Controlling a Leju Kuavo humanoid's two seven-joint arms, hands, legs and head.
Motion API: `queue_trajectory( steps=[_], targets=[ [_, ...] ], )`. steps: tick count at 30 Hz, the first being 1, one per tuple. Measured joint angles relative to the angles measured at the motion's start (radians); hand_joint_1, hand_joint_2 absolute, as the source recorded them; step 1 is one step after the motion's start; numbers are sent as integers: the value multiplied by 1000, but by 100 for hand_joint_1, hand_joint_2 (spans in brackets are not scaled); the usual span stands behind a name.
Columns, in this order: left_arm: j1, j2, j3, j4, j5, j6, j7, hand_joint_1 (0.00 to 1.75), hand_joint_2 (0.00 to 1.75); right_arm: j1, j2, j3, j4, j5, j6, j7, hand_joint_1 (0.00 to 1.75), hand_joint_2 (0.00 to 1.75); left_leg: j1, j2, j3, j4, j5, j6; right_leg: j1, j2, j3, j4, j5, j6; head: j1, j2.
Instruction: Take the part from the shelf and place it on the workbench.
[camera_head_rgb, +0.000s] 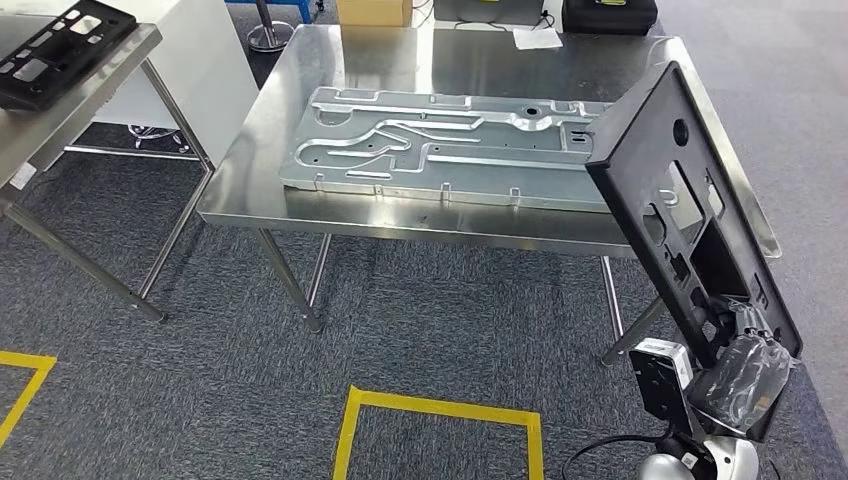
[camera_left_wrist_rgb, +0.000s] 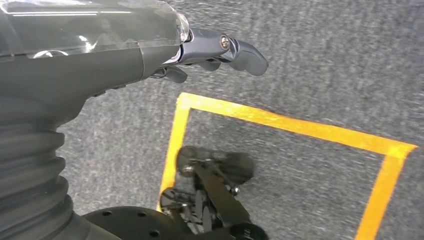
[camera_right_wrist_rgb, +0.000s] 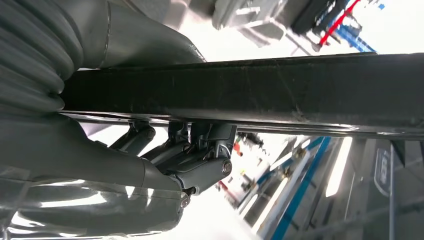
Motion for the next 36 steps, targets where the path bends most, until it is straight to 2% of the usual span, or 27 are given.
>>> queue_trajectory(
  steps=[1, 2, 4, 6, 8, 10, 11, 12, 13, 14, 15, 16, 17, 18, 20, 22, 23, 24, 26, 27, 28, 29, 31, 32, 33, 34, 36],
  targets=[
    [-1, 1, 0, 0, -2, 0, 1, 0, 175, -6, 0, -5, 0, 6, -5, 0, 175, 175, -4, 0, 23, -57, 26, 8, 2, 1, 9, -1, -9, 3, 1, 0],
    [-2, 2, 0, 0, -4, 0, 2, 0, 175, -12, 0, -9, 0, 13, -8, 1, 175, 175, -9, 1, 41, -99, 33, 14, 1, 2, 13, -3, -15, 8, 2, 0],
    [-3, 2, 0, 0, -9, 0, 4, 0, 175, -25, 0, -20, 1, 38, -12, 5, 175, 175, -15, 2, 59, -134, 17, 23, 2, 2, 18, -6, -15, 22, 2, 0],
    [-2, 1, -2, 0, -14, -1, 5, 0, 175, -42, -1, -29, 5, 91, -13, 15, 175, 175, -11, 1, 85, -160, 8, 29, 0, 0, 19, 14, -1, 35, 2, 0],
    [-3, 0, -5, 0, -23, -6, 5, 0, 175, -81, -7, -39, 19, 178, -14, 36, 175, 175, -5, 1, 119, -183, 2, 36, -2, -1, -22, 93, -3, 44, 3, 0],
    [-7, 0, -9, 0, -30, -11, 5, 0, 175, -125, -22, -46, 44, 265, -12, 64, 175, 175, -2, 1, 139, -191, -10, 39, -5, -1, -103, 202, -42, 51, 4, 0],
    [-9, 0, -10, 0, -32, -12, 5, 0, 175, -142, -30, -47, 58, 299, -8, 77, 175, 175, -1, 0, 148, -191, -18, 39, -8, -1, -141, 239, -65, 57, 4, 0],
    [-9, -1, -12, 0, -35, -14, 6, 0, 175, -158, -38, -47, 74, 332, -2, 90, 175, 175, 1, -1, 159, -191, -27, 37, -11, -1, -169, 251, -74, 61, 4, 0],
    [-9, -1, -13, 0, -37, -14, 6, 0, 175, -175, -45, -47, 91, 364, 6, 102, 175, 175, 2, -3, 172, -191, -37, 35, -14, -2, -182, 234, -61, 65, 4, 0],
    [-9, -2, -14, 0, -40, -15, 7, 0, 175, -195, -53, -46, 108, 399, 16, 113, 175, 175, 4, -3, 187, -190, -47, 31, -17, -3, -182, 189, -23, 68, 4, 0],
    [-9, -3, -15, 0, -43, -15, 9, 0, 175, -216, -62, -43, 126, 439, 26, 125, 175, 175, 6, -4, 200, -190, -59, 25, -21, -4, -174, 125, 36, 71, 4, 0],
    [-11, -4, -16, 0, -46, -15, 11, 0, 175, -238, -72, -37, 145, 484, 37, 138, 175, 175, 7, -3, 212, -187, -69, 19, -21, -6, -166, 69, 85, 70, 4, 0],
    [-14, -5, -16, 0, -48, -15, 13, 0, 175, -261, -83, -28, 164, 526, 49, 152, 175, 175, 7, -3, 218, -186, -79, 11, -18, -8, -161, 30, 120, 64, 5, 0],
    [-17, -5, -18, 0, -51, -15, 16, 0, 175, -280, -97, -13, 184, 564, 64, 172, 175, 175, 7, -2, 221, -185, -86, 4, -16, -8, -160, 12, 138, 56, 6, 0],
    [-25, -5, -24, 0, -53, -15, 20, 0, 175, -318, -134, 32, 218, 606, 94, 225, 175, 175, 6, -1, 224, -184, -92, -8, -12, -7, -159, 11, 132, 33, 6, 0],
    [-29, -4, -31, 0, -57, -15, 23, 0, 175, -356, -176, 88, 244, 616, 119, 282, 175, 175, 7, 0, 212, -150, -95, -17, -13, -6, -146, 7, 126, 18, 4, 0],
    [-31, -4, -34, 0, -59, -15, 24, 0, 175, -381, -195, 120, 259, 617, 131, 305, 175, 175, 8, 1, 188, -105, -102, -20, -13, -6, -138, 6, 121, 11, 4, 0],
    [-32, -4, -36, 0, -62, -16, 26, 0, 175, -408, -213, 157, 277, 617, 145, 322, 175, 175, 9, 2, 150, -42, -116, -22, -13, -5, -131, 4, 114, 5, 2, 0],
    [-33, -5, -40, 0, -64, -17, 28, 0, 175, -463, -248, 249, 322, 617, 172, 336, 175, 175, 10, 2, 60, 83, -162, -25, -8, -1, -115, 4, 99, -1, 1, 0],
    [-33, -5, -41, 0, -67, -18, 30, 0, 175, -485, -260, 294, 345, 618, 179, 333, 175, 175, 10, 2, 26, 112, -176, -24, -5, 1, -103, 4, 89, -3, 0, 0],
    [-33, -5, -42, 0, -68, -18, 32, 0, 175, -503, -270, 336, 367, 618, 183, 329, 175, 175, 9, 2, 7, 109, -173, -20, -1, 3, -89, 4, 78, -4, 0, 0],
    [-33, -4, -43, 0, -70, -18, 33, 0, 175, -519, -276, 372, 386, 618, 186, 325, 175, 175, 7, 2, 3, 73, -147, -12, 3, 3, -73, 4, 67, -4, 0, 0],
    [-33, -3, -47, 0, -71, -20, 36, 0, 175, -554, -282, 434, 421, 619, 191, 321, 175, 175, -5, 1, 17, -50, -39, 12, 9, 2, -42, 4, 43, -4, 1, 0],
    [-33, -2, -48, 0, -72, -21, 37, 0, 175, -572, -284, 463, 436, 619, 195, 321, 175, 175, -11, 2, 25, -103, 4, 23, 11, 2, -32, 2, 34, -1, 3, 0],
    [-33, -2, -49, 1, -72, -22, 38, 0, 175, -588, -286, 489, 451, 619, 200, 320, 175, 175, -16, 2, 32, -137, 35, 30, 12, 2, -25, -3, 26, 3, 4, 0],
    [-34, -1, -51, 1, -73, -22, 39, 0, 175, -599, -287, 512, 465, 619, 204, 317, 175, 175, -18, 2, 36, -156, 45, 34, 12, 1, -20, -5, 23, 8, 5, 0],
    [-35, -2, -56, 2, -74, -24, 41, 0, 175, -614, -288, 544, 483, 619, 210, 306, 175, 175, -15, 2, 61, -177, 39, 37, 11, -1, -8, -8, 22, 19, 5, 0]
  ],
)
